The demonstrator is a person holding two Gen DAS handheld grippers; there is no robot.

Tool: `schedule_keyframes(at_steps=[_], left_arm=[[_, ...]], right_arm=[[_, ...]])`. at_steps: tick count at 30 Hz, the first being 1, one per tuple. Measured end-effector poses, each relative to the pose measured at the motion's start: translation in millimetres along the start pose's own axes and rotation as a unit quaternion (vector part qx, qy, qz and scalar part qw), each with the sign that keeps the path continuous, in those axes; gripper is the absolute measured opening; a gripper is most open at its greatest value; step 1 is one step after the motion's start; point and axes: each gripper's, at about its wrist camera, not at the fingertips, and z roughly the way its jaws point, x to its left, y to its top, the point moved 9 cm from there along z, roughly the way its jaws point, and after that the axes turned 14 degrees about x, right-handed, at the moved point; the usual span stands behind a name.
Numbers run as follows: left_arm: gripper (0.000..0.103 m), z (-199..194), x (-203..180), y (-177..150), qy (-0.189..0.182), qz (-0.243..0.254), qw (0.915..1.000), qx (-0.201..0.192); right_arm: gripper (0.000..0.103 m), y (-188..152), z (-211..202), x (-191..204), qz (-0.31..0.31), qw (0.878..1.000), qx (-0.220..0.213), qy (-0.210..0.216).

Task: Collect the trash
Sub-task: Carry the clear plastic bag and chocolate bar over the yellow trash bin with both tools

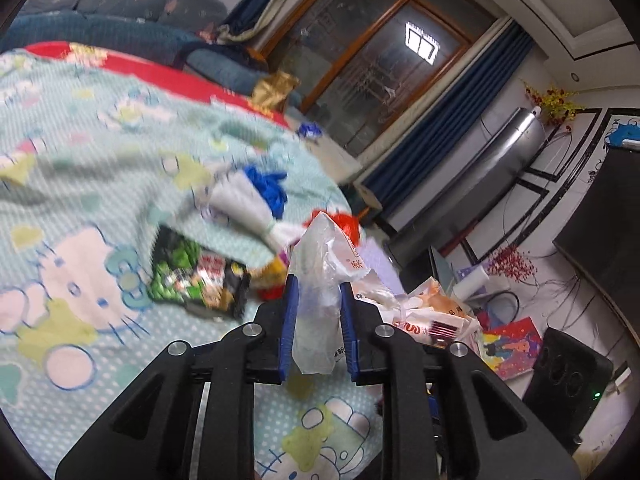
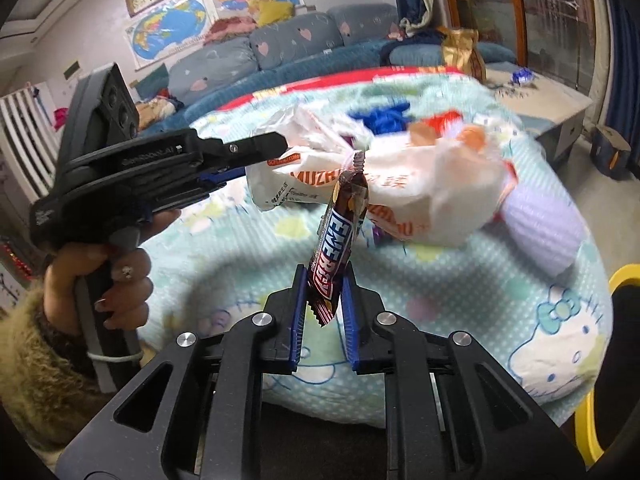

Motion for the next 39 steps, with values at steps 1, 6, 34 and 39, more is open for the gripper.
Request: schedule_keyframes(at_steps=[1,6,34,39], left_arm=[[0.019,-4,-1,2,0.004,0.001,1.0,-0.006],[0.019,-22,-5,11,0.024,0.002,0.9992,-0.031],[0.019,-39,-65,45,0.05,0.043,0.9954,-0.069],[0.019,-25,-84,44,0.045,0.058,0.9954,-0.061]], right_arm=[[0.012,2,-4,1,-0.002,1.0,-0.006,0.0],[0.012,10,-23,2,-0.01,1.0,-0.027,-0.004],[0.011,17,-92,-83,0.071,0.991,-0.096,-0.052],[0.011,12,-107,-114,0.099,0.986,-0.109,-0.079]])
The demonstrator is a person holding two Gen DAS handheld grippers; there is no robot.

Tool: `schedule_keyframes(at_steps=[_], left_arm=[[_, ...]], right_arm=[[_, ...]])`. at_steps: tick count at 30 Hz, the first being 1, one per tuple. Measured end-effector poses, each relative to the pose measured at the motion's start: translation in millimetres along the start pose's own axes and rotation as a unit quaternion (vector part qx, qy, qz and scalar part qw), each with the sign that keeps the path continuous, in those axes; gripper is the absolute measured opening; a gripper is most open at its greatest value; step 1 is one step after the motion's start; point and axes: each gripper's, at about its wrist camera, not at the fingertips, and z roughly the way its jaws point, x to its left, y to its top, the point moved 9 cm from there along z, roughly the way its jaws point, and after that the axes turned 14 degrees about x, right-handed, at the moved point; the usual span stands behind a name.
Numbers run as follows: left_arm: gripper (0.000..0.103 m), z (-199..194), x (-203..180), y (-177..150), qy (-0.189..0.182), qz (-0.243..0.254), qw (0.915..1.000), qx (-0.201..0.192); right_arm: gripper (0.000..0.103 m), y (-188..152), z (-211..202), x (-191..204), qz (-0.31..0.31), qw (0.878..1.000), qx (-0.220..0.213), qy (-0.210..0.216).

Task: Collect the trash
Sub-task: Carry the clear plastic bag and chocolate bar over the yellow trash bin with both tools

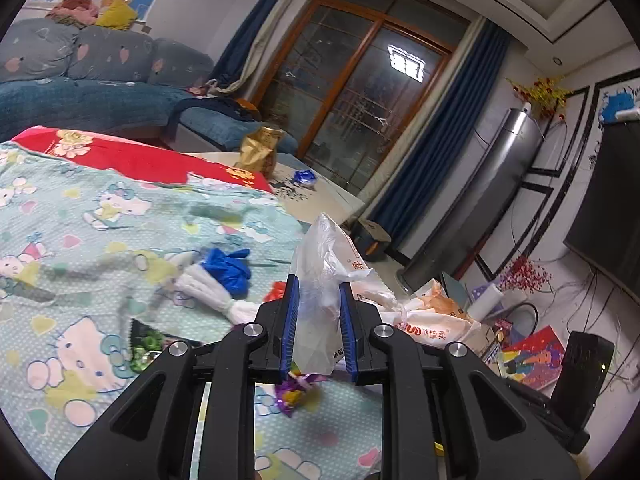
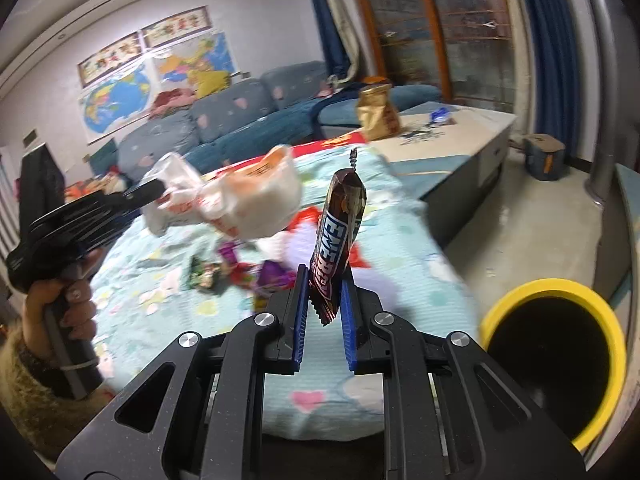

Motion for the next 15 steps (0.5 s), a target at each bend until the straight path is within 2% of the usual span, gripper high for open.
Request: schedule_keyframes(at_steps=[3,15], left_arm=[[0.019,9,-12,-2,-0.004,0.01,0.9999,0.007],[0.019,42,-61,-17,-0.023,0.057,0.9976,0.033]], right_arm=[[0.011,1,-4,-23,0.019,1.0,-0.002,-0.021],[0.011,-3,-23,-95,0.097,0.994,-0.024,-0.053]])
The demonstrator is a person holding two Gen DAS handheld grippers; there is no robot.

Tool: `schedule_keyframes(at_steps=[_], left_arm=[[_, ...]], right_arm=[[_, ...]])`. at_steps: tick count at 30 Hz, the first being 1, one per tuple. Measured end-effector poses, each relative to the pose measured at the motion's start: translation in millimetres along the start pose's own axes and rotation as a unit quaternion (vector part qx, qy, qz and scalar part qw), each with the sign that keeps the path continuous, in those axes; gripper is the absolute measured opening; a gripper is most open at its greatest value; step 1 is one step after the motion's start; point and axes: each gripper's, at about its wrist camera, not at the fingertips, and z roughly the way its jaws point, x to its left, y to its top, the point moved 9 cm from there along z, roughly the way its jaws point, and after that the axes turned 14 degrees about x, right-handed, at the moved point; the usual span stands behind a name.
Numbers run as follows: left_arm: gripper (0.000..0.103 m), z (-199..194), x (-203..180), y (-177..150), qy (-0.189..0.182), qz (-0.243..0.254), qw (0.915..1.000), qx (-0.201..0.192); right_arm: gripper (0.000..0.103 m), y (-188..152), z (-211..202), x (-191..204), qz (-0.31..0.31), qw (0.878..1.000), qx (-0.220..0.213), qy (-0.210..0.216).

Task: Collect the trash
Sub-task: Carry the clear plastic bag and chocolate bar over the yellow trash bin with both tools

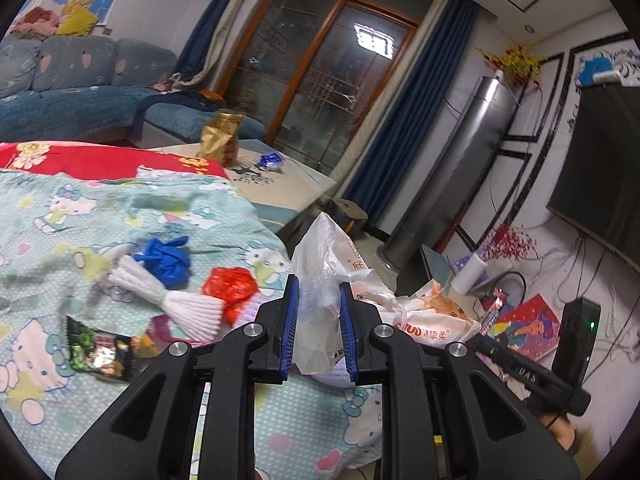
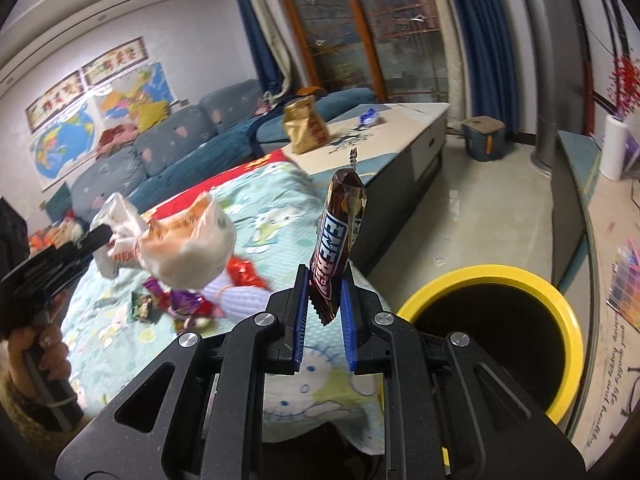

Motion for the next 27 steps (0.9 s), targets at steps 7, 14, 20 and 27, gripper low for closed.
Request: schedule_keyframes(at_steps=[7,14,20,27], left_arm=[[0.019,26,-30,-9,0.0,0.035,0.9992,0.021],[0.019,45,-56,-11,0.0,0.065,0.9975,0.027],[0.019,63,-78,-21,0.0,0.089,0.9951,0.043],[0.019,82,-100,-32,0.01,0.118,0.9913,0.058]], right_arm=[[0.011,-1,-4,-34,0.034,0.999,-0.004,-0.017],[0.011,-3,-13,-72,0.072,0.996,-0.017,-0.039],[0.011,-6,-23,-102,0.104,0.993,-0.028,-0.046],[0.011,-10,-31,-128,0.129,0.99,-0.038,-0.045]])
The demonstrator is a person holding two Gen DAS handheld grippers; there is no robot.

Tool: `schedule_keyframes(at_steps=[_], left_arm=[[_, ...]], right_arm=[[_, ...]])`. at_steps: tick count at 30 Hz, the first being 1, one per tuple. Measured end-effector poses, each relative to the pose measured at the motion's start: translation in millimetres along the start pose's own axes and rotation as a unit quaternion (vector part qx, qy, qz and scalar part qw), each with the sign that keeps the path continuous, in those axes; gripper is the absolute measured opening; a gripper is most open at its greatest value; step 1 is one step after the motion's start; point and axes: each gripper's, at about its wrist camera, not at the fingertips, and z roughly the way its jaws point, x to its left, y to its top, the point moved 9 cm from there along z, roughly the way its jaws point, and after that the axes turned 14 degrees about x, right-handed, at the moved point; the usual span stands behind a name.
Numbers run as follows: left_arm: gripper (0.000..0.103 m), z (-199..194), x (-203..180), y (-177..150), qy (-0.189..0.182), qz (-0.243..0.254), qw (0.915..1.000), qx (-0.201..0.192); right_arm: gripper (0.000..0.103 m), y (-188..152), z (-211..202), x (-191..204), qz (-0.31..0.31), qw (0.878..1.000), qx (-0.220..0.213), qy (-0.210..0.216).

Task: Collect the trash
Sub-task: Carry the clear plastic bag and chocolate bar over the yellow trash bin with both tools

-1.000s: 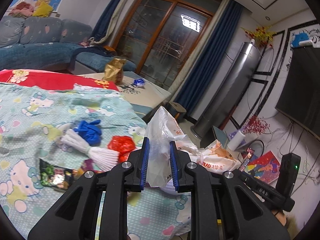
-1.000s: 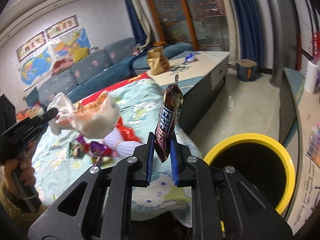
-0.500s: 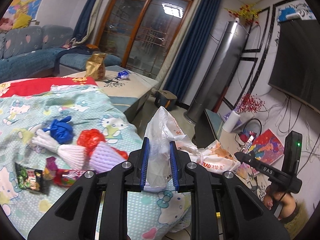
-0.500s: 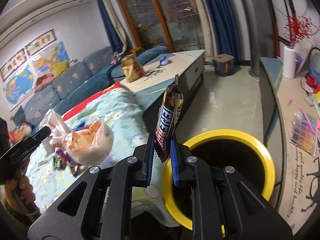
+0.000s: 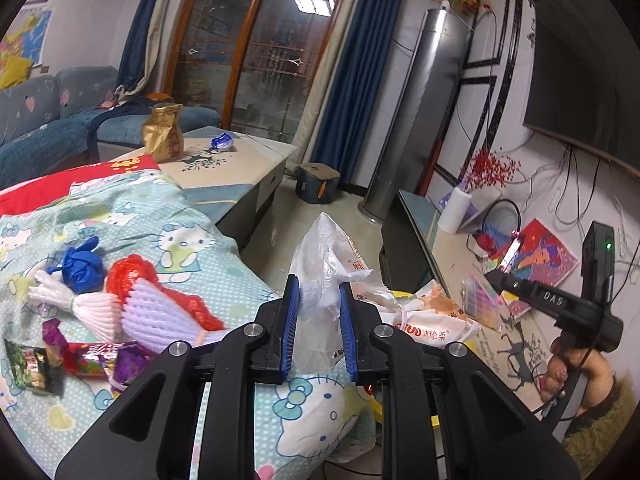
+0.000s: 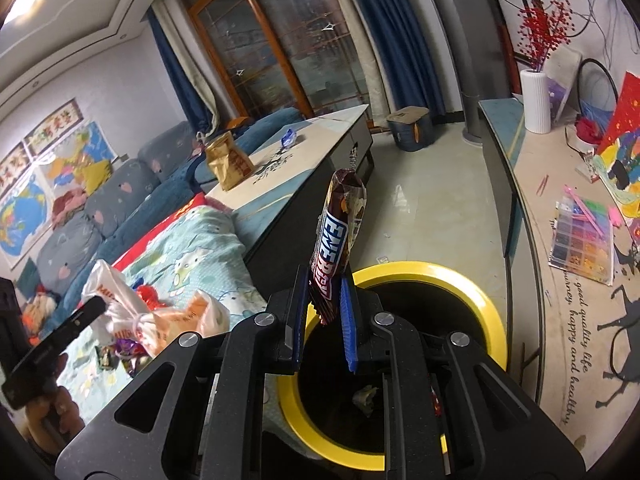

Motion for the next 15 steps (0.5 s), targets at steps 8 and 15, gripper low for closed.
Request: schedule_keyframes(at_steps=[8,15], left_arm=[[0.019,27,-28,-8,0.014,0.038,0.9989,0.022],[0.019,49,-48,-18,0.019,0.069,0.9967,0.038]], right_arm=[[0.011,1,-3,-21,0.01,1.0,0.0,-0.003],[0.011,-1,-2,-31,0.022,1.0,0.003,-0.006]])
